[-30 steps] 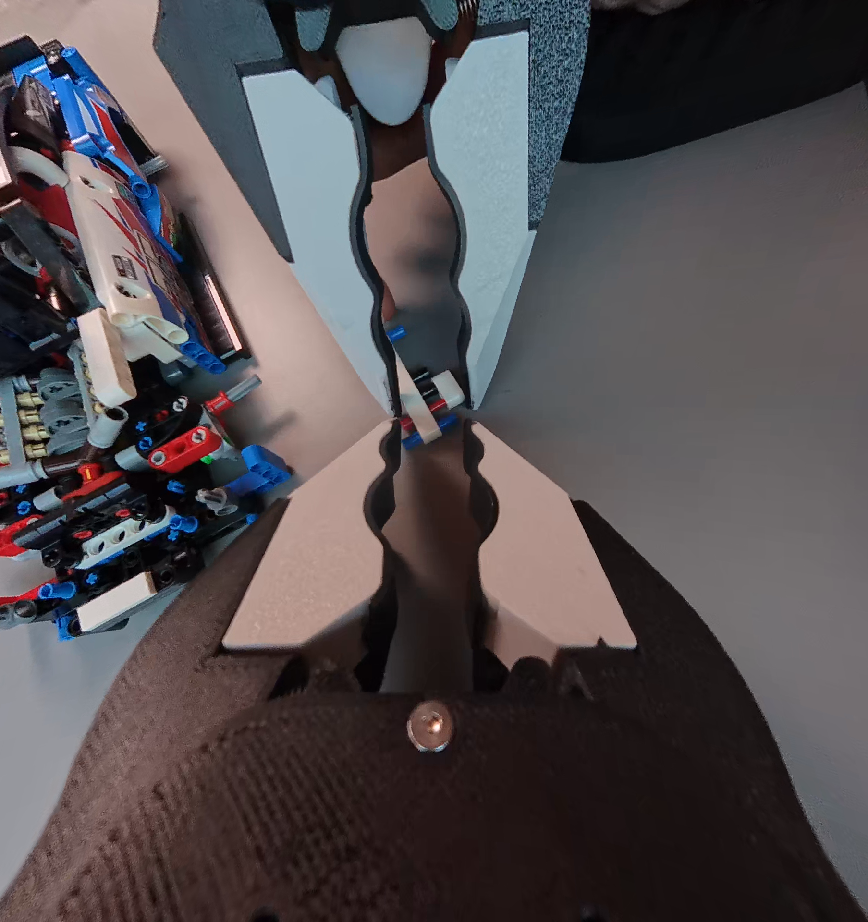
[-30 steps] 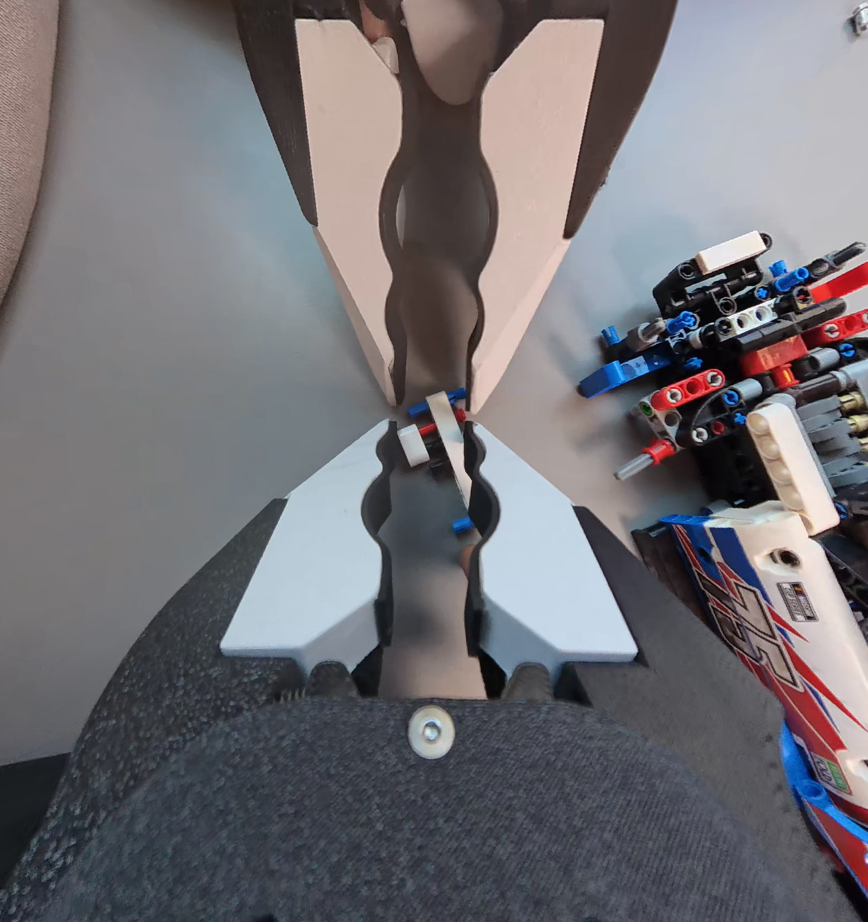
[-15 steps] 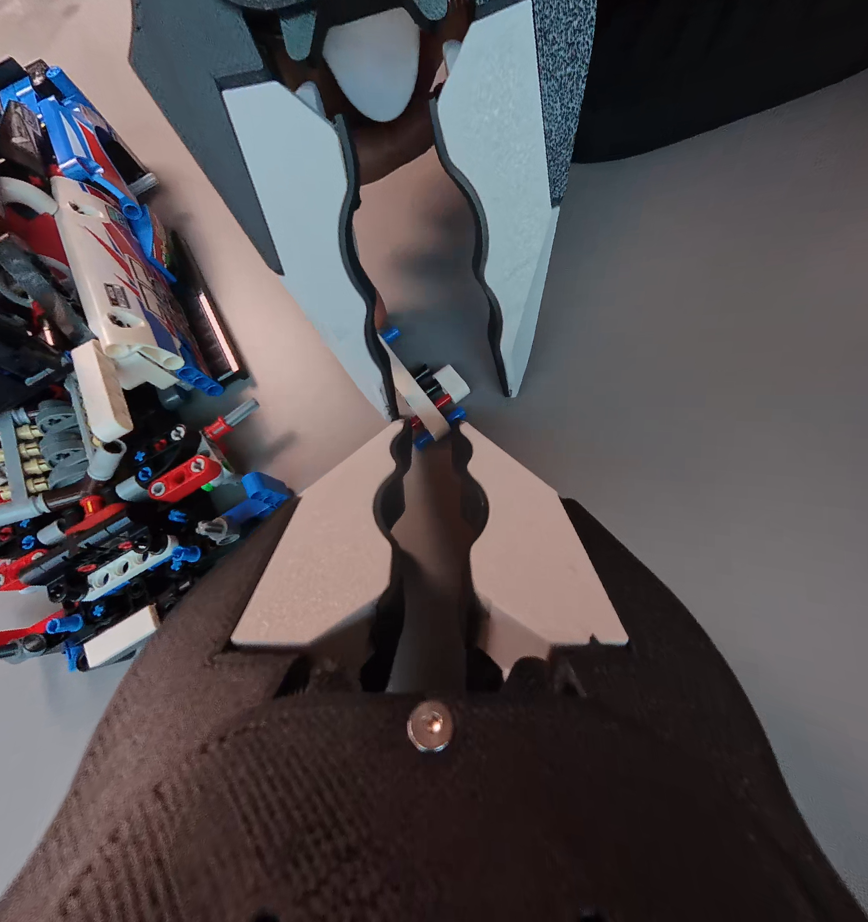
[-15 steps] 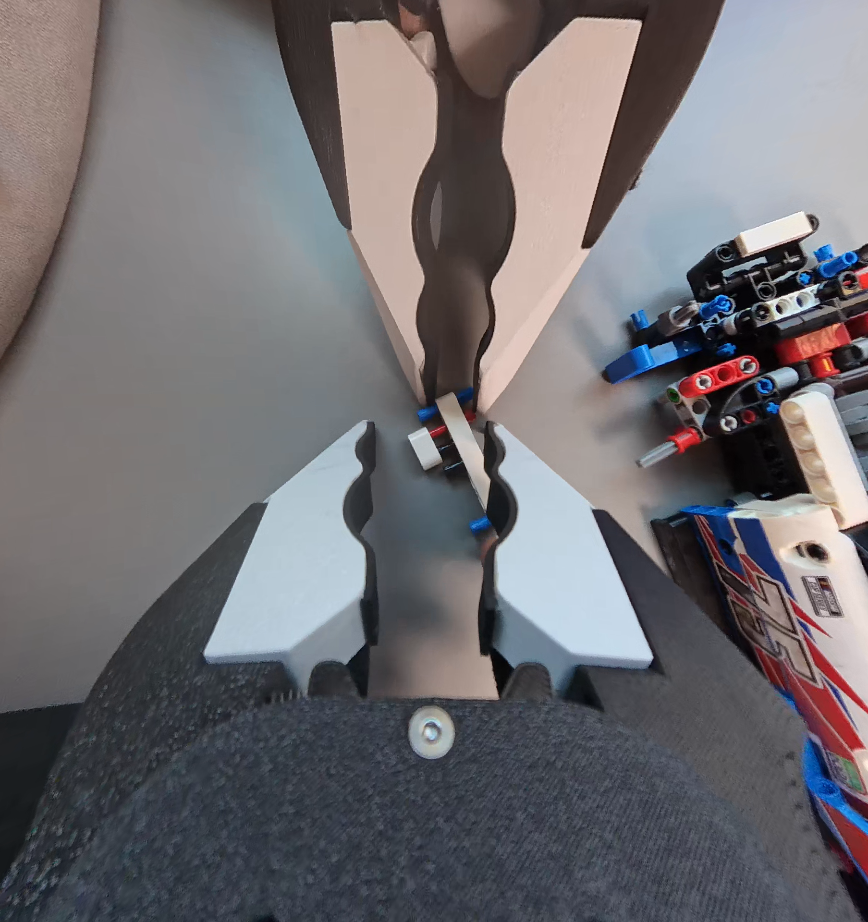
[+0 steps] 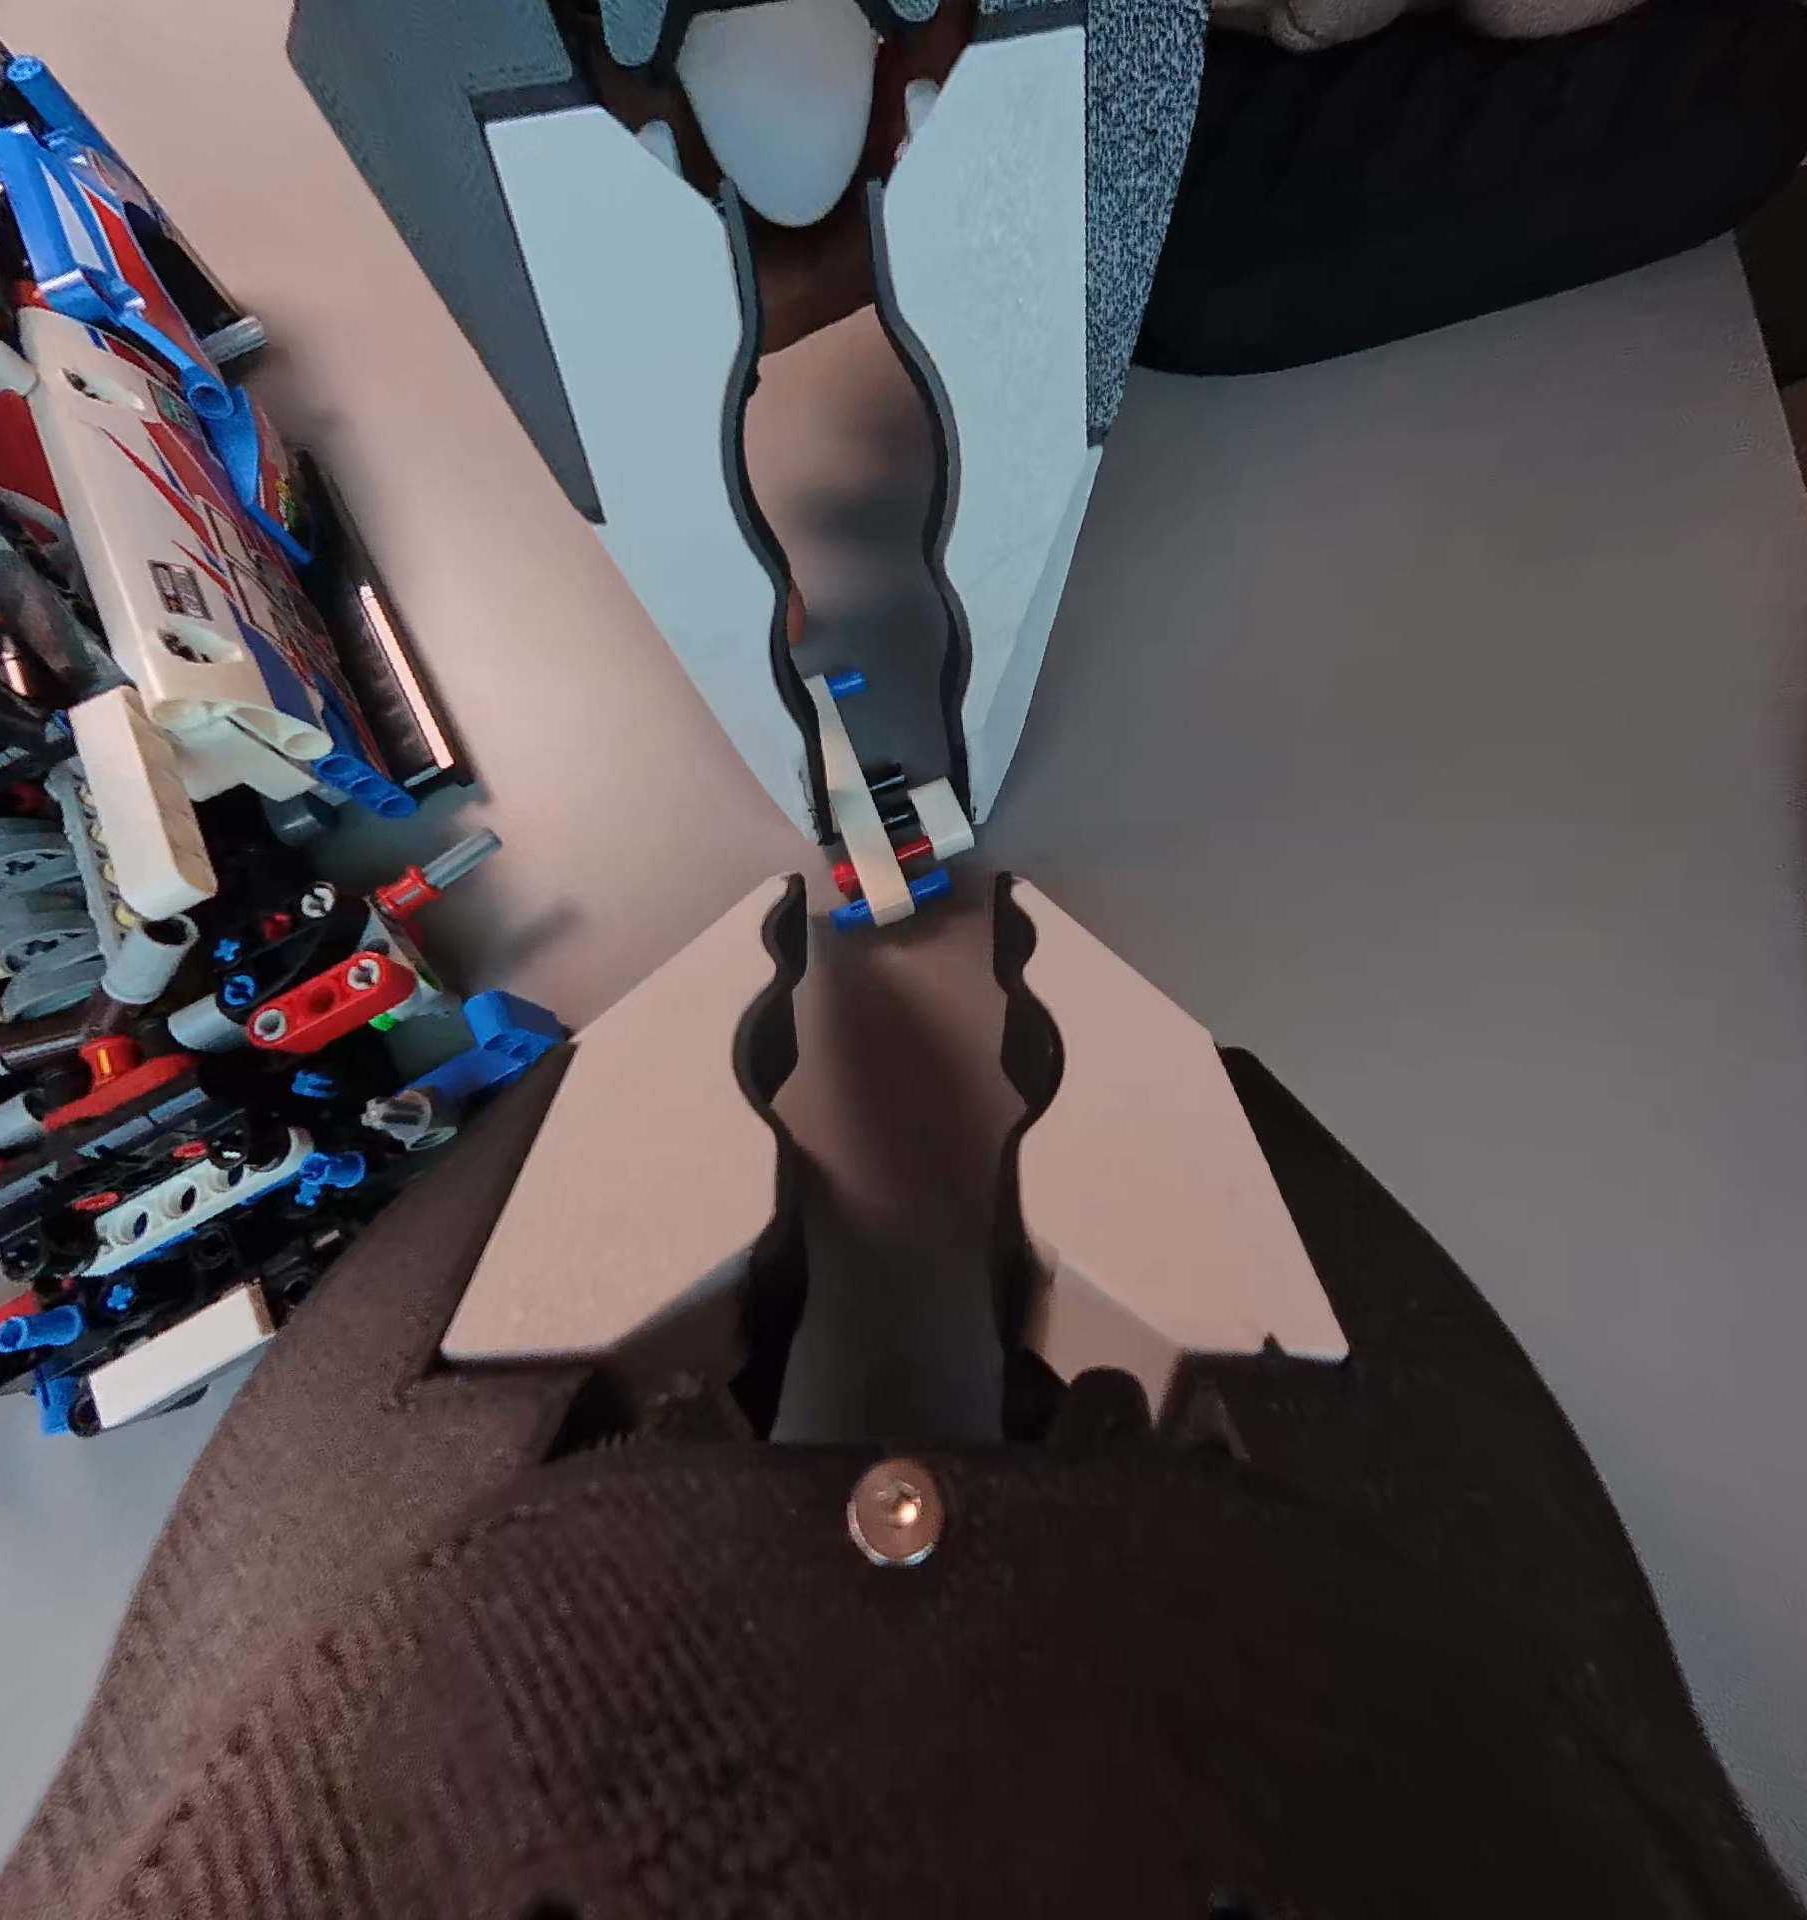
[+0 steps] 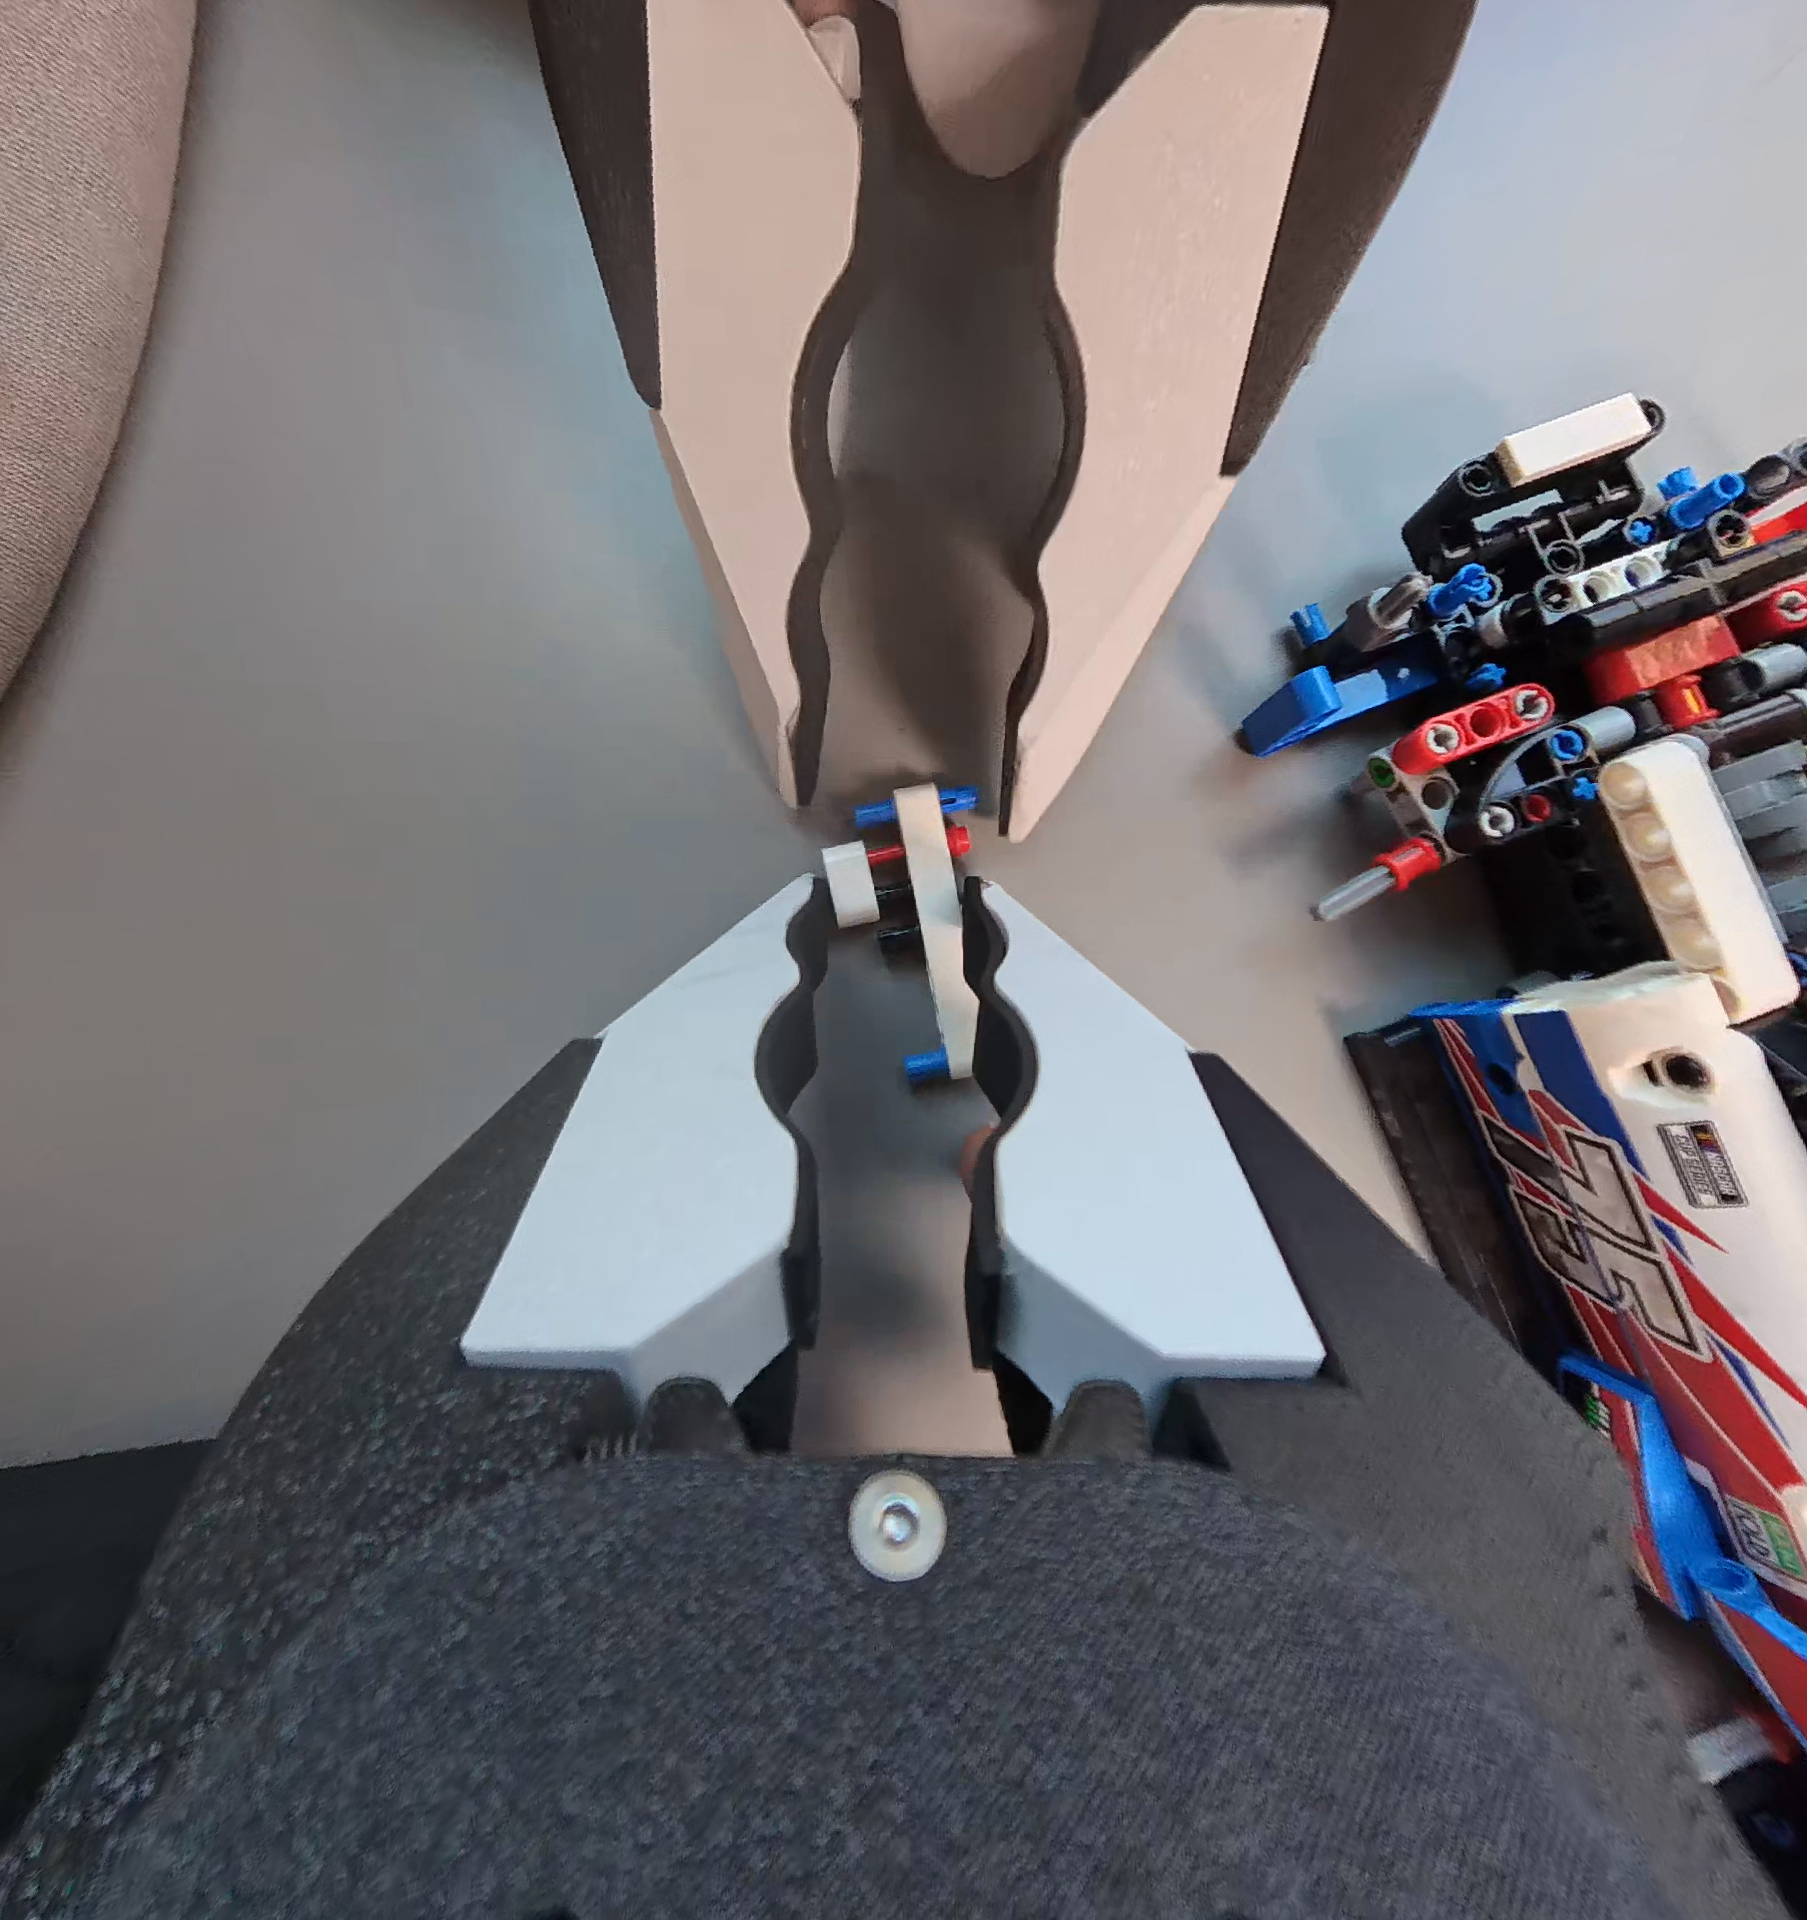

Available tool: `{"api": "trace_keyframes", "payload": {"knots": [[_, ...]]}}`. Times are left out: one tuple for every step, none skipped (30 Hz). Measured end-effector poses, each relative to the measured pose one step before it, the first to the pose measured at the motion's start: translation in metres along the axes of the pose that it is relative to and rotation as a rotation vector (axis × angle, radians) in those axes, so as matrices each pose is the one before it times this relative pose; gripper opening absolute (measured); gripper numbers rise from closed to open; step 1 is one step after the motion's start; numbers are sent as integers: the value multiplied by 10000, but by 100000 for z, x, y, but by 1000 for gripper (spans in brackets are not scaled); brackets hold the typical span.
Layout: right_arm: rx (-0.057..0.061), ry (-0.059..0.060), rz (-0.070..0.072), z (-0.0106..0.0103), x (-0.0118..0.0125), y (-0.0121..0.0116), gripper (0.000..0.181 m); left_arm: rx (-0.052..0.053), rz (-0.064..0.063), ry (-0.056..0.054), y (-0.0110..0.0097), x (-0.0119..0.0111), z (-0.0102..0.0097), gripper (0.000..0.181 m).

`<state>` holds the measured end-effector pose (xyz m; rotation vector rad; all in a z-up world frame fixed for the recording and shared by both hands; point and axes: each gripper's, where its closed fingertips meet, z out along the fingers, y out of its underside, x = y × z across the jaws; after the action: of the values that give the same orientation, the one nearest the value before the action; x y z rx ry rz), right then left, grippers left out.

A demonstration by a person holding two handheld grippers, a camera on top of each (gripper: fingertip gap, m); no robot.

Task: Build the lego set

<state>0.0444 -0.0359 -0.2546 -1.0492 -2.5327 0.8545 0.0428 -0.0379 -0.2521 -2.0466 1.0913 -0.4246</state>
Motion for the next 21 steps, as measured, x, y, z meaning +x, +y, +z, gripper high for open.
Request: {"api": "trace_keyframes", "payload": {"knots": [[26,12,-5,39,-15,-48,24,-55,-52,-4,-41,15,83,33],[33,16,13,39,-1,-51,24,-52,-49,27,-65,70,90,31],[11,20,3,-6,5,1,24,-45,-13,19,-53,88,79,28],[13,25,-9,-6,-9,-1,23,-58,-34,-61,-38,-17,74,27],[17,20,-10,5,-29,-2,23,-76,-88,-73,-15,-79,40,25],[14,-5,15,17,-75,-31,24,-63,-51,-61,-4,-74,13,22],[-1,32,16,-2,-9,1,24,-25,0,3,11,6,9,22],[17,37,27,-7,-9,-1,23,5,-17,5,-5,5,3,22],[19,32,44,3,0,2,24,-7,-23,-8,-3,10,-6,21],[24,35,22,-11,7,0,24,-28,27,-10,6,19,-2,21],[23,37,12,-5,2,7,24,-6,37,-16,2,8,-1,20],[15,36,21,-9,8,1,24,37,29,-16,-8,0,5,20],[14,39,-6,-12,-11,3,24,47,34,-13,9,-1,-7,20],[23,39,-48,-7,-10,-11,25,11,50,-10,5,13,-20,20],[31,26,-53,1,-17,-9,25,-5,81,0,-3,49,-2,20],[36,-3,-29,3,-25,-11,25,-5,75,4,-6,37,2,20],[39,-16,-25,2,-26,-11,25,0,20,12,6,33,-9,20],[48,-49,-26,17,-85,-35,25,0,-34,58,-1,62,-10,19],[27,-23,-34,26,-51,-49,24,-10,-62,42,11,37,-13,19],[25,-17,-2,38,-44,-45,23,-18,-40,31,20,58,-21,18],[12,-5,19,25,-21,-21,23,-9,-45,-5,15,26,-24,18]]}}
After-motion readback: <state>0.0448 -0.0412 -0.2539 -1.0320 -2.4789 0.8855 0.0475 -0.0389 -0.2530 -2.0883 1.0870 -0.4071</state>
